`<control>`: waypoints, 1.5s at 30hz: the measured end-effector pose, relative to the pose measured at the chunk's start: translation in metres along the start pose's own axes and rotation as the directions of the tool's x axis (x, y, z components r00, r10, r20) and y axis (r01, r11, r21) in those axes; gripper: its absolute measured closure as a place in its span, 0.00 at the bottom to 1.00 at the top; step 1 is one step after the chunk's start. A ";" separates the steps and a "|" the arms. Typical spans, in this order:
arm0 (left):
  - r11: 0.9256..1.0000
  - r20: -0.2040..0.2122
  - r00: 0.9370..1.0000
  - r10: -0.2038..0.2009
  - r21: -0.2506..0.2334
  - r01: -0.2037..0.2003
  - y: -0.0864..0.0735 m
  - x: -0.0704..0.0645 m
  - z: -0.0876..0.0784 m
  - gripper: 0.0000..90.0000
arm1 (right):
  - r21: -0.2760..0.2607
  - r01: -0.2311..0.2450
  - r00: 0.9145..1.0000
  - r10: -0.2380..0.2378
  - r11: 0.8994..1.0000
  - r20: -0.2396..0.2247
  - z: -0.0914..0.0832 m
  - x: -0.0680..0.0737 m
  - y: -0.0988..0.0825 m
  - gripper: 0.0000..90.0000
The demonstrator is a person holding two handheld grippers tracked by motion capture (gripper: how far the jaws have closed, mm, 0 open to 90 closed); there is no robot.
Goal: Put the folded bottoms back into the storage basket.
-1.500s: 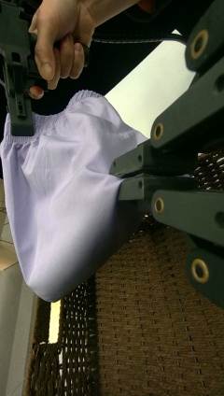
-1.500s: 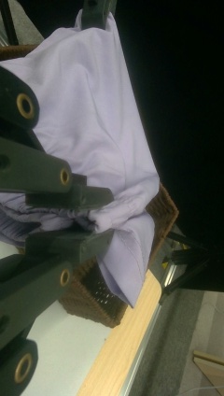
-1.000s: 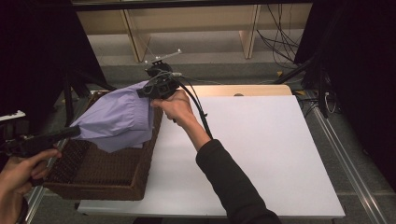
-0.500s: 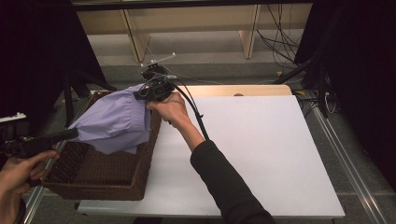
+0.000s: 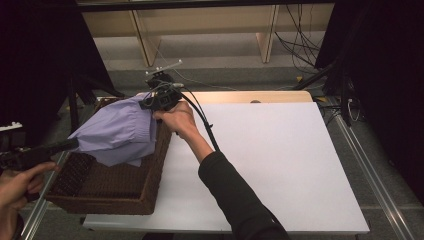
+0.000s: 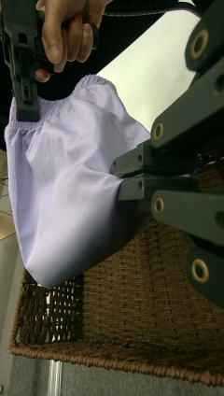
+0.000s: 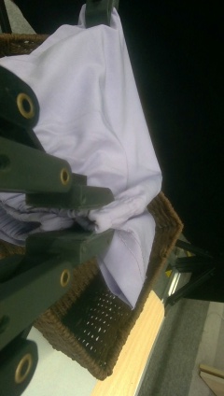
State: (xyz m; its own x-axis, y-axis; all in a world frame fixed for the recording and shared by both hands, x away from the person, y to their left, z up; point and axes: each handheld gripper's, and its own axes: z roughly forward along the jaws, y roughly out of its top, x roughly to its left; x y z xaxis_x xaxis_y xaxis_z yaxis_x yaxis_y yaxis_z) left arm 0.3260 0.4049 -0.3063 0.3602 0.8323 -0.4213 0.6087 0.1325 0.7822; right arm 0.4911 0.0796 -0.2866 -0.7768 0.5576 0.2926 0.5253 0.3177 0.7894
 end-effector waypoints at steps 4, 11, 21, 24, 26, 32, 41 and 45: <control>1.000 -0.010 1.000 -0.002 0.009 0.002 -0.001 0.002 0.001 0.98 | 0.002 0.000 1.000 0.000 1.000 0.002 0.003 0.001 -0.001 0.90; 1.000 -0.022 1.000 -0.003 0.026 0.004 -0.003 0.005 0.006 0.98 | 0.012 -0.005 1.000 0.005 1.000 0.007 0.007 -0.001 -0.002 0.90; 0.999 -0.039 0.999 -0.009 0.044 0.011 -0.004 0.009 0.009 0.98 | 0.024 -0.006 1.000 0.006 1.000 0.015 0.014 -0.003 -0.005 0.89; 0.999 -0.044 0.999 -0.008 0.051 0.010 -0.005 0.010 0.010 0.97 | 0.026 -0.009 1.000 0.009 1.000 0.015 0.016 -0.003 -0.006 0.89; 0.999 -0.045 0.999 -0.009 0.051 0.011 -0.005 0.011 0.011 0.97 | 0.028 -0.010 1.000 0.010 1.000 0.016 0.017 -0.004 -0.007 0.89; 0.998 -0.056 0.998 -0.008 0.064 0.012 -0.006 0.013 0.012 0.97 | 0.031 -0.012 1.000 0.012 0.999 0.017 0.021 -0.005 -0.008 0.89; 0.997 -0.074 0.997 -0.007 0.081 0.014 -0.008 0.016 0.016 0.97 | 0.041 -0.016 1.000 0.015 0.999 0.016 0.027 -0.006 -0.011 0.89; 0.996 -0.084 0.996 -0.013 0.089 0.021 -0.009 0.018 0.018 0.97 | 0.047 -0.022 1.000 0.021 0.999 0.018 0.029 -0.007 -0.012 0.89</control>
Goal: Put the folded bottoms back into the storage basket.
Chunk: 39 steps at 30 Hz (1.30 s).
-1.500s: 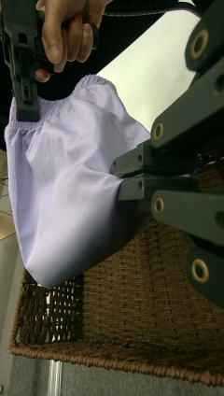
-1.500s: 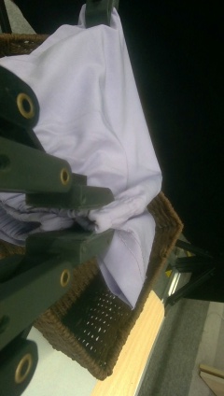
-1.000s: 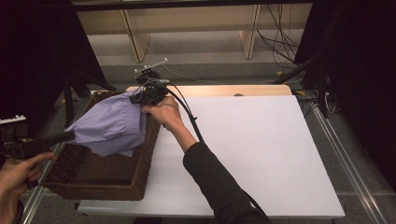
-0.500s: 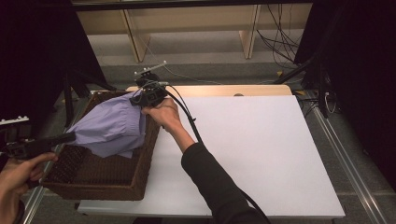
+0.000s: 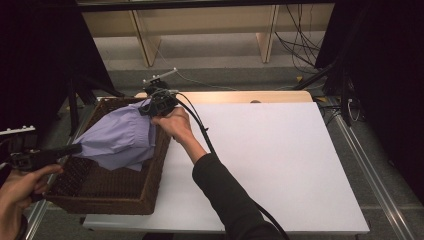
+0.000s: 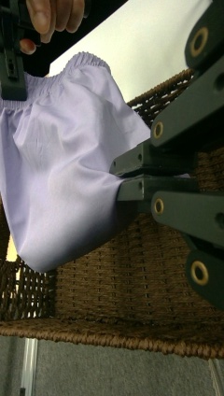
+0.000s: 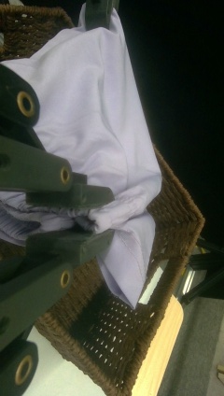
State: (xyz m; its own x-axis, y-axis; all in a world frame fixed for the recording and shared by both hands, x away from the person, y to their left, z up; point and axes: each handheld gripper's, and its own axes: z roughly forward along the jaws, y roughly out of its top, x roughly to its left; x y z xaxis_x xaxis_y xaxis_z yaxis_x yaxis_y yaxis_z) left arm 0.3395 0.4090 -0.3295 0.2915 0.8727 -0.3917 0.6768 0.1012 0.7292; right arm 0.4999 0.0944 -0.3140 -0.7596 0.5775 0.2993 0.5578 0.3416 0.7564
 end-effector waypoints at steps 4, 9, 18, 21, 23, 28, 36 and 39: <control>1.000 -0.007 1.000 0.001 0.009 -0.001 -0.001 0.002 0.001 0.97 | 0.008 -0.001 1.000 0.001 1.000 0.003 0.003 0.000 -0.002 0.89; 1.000 -0.013 1.000 0.003 0.019 -0.003 -0.002 0.003 0.004 0.97 | 0.011 -0.001 1.000 0.001 1.000 0.005 0.006 -0.002 -0.004 0.88; 0.999 -0.023 1.000 0.008 0.043 -0.007 -0.003 0.004 0.008 0.96 | 0.024 -0.001 1.000 0.000 1.000 0.014 0.012 -0.004 -0.008 0.88; 0.999 -0.026 1.000 0.007 0.048 -0.006 -0.004 0.005 0.009 0.96 | 0.025 -0.003 1.000 0.003 1.000 0.014 0.014 -0.004 -0.009 0.88; 0.999 -0.028 1.000 0.008 0.052 -0.007 -0.004 0.005 0.010 0.96 | 0.025 -0.003 1.000 0.003 1.000 0.015 0.014 -0.004 -0.009 0.88; 0.998 -0.032 0.999 0.008 0.061 -0.006 -0.004 0.005 0.011 0.96 | 0.029 -0.002 1.000 0.002 1.000 0.014 0.017 -0.005 -0.010 0.88; 0.997 -0.049 0.999 0.013 0.078 -0.009 -0.005 0.007 0.013 0.96 | 0.035 -0.008 1.000 0.008 0.999 0.014 0.021 -0.005 -0.013 0.88; 0.997 -0.054 0.998 0.011 0.078 -0.006 -0.006 0.007 0.013 0.95 | 0.036 -0.012 1.000 0.011 0.999 0.014 0.022 -0.005 -0.013 0.87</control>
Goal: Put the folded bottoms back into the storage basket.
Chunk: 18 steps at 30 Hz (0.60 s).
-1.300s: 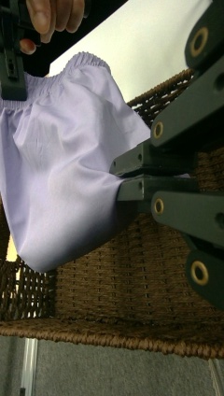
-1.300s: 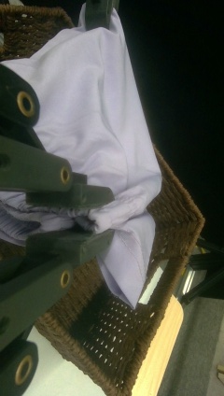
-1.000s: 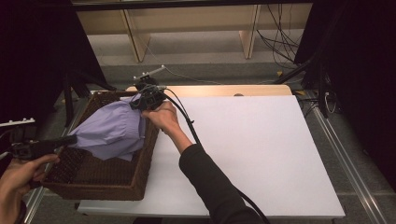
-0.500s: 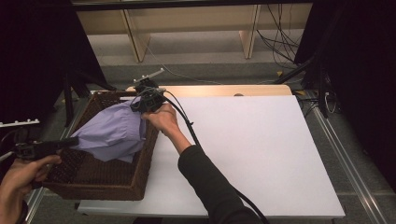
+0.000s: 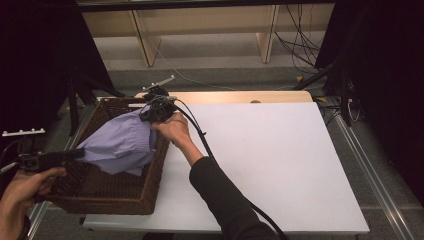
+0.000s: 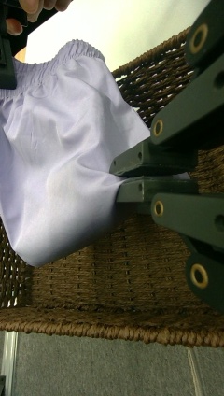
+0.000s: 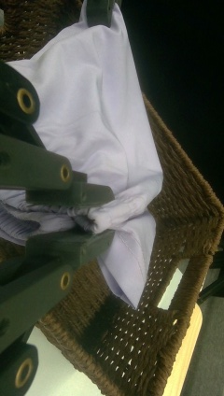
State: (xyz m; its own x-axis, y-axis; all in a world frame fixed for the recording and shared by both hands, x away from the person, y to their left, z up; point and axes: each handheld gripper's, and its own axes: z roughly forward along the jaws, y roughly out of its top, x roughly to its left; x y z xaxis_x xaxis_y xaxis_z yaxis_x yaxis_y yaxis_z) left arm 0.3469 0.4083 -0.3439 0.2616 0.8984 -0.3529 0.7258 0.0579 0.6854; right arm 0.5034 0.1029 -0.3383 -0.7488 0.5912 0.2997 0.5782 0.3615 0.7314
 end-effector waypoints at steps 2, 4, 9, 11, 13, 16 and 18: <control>1.000 -0.001 1.000 -0.001 0.001 0.001 0.000 0.000 0.000 0.95 | 0.000 0.001 1.000 -0.001 1.000 -0.001 0.000 0.000 0.000 0.87; 1.000 -0.004 1.000 -0.002 0.003 0.002 0.000 0.001 0.001 0.95 | 0.002 0.002 1.000 -0.002 1.000 0.000 0.001 0.000 0.000 0.87; 1.000 -0.024 1.000 -0.014 0.014 0.014 0.000 0.001 0.003 0.63 | -0.004 0.021 1.000 -0.021 1.000 0.024 0.003 0.000 -0.001 0.73; 1.000 -0.058 0.998 -0.009 0.009 0.010 0.001 0.001 0.003 0.51 | -0.014 0.010 0.999 -0.009 1.000 0.031 0.004 -0.001 0.000 0.47; 1.000 -0.080 0.997 -0.018 -0.015 0.017 0.002 -0.001 0.002 0.47 | -0.001 0.018 0.999 -0.018 1.000 0.052 0.006 -0.002 0.001 0.33; 1.000 -0.087 0.996 -0.011 -0.026 0.008 0.004 -0.004 0.000 0.37 | 0.002 0.037 0.995 -0.037 0.999 0.095 0.003 -0.002 0.001 0.29; 1.000 -0.092 0.996 -0.010 -0.027 0.007 0.005 -0.006 -0.001 0.36 | -0.003 0.038 0.995 -0.037 0.999 0.095 0.002 -0.002 0.001 0.29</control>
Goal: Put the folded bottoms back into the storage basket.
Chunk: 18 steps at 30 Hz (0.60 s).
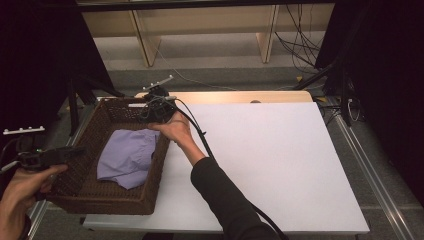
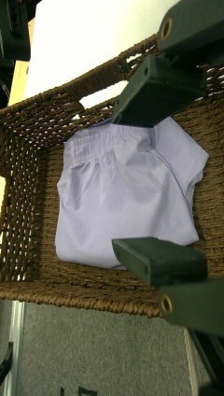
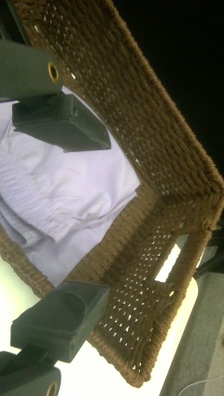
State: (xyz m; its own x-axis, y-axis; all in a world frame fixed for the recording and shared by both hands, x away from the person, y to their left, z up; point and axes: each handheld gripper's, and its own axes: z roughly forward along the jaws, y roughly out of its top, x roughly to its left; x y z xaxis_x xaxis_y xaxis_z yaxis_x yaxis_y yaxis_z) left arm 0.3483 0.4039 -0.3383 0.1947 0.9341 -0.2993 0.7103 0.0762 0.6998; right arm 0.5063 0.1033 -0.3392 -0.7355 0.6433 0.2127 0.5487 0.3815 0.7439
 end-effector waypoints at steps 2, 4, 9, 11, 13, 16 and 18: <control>1.000 -0.001 1.000 0.004 -0.004 -0.004 0.000 -0.002 0.000 0.34 | -0.013 -0.012 1.000 0.012 1.000 -0.015 -0.006 -0.001 0.002 0.29; 1.000 -0.002 1.000 0.002 -0.006 -0.002 0.001 -0.002 0.000 0.33 | -0.020 -0.009 1.000 0.008 1.000 -0.021 -0.009 -0.001 0.002 0.29; 1.000 -0.002 1.000 0.005 -0.010 -0.005 0.001 -0.003 0.001 0.32 | -0.032 -0.011 0.999 0.010 0.999 -0.034 -0.017 -0.002 0.002 0.29; 1.000 -0.004 1.000 0.005 -0.012 -0.005 0.001 -0.005 0.002 0.31 | -0.035 -0.016 0.999 0.014 0.999 -0.038 -0.020 -0.003 0.002 0.29; 1.000 -0.005 1.000 0.009 -0.016 -0.009 0.002 -0.007 0.003 0.30 | -0.043 -0.011 0.999 0.009 0.999 -0.041 -0.024 -0.004 0.001 0.29; 1.000 0.006 1.000 0.013 -0.026 -0.013 0.003 -0.011 0.003 0.28 | -0.053 -0.005 0.999 0.002 0.999 -0.045 -0.032 -0.005 0.000 0.29; 0.999 0.018 1.000 0.016 -0.042 -0.015 0.003 -0.014 0.004 0.27 | -0.064 0.002 0.999 -0.005 0.998 -0.047 -0.037 -0.006 -0.002 0.28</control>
State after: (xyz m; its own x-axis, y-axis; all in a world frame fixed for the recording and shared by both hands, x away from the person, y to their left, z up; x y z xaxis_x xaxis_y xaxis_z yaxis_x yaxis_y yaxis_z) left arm 0.3507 0.3896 -0.3343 0.2180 0.9288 -0.2998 0.6785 0.0766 0.7306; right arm 0.4947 0.0744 -0.3182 -0.7561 0.6094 0.2386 0.5208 0.3395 0.7833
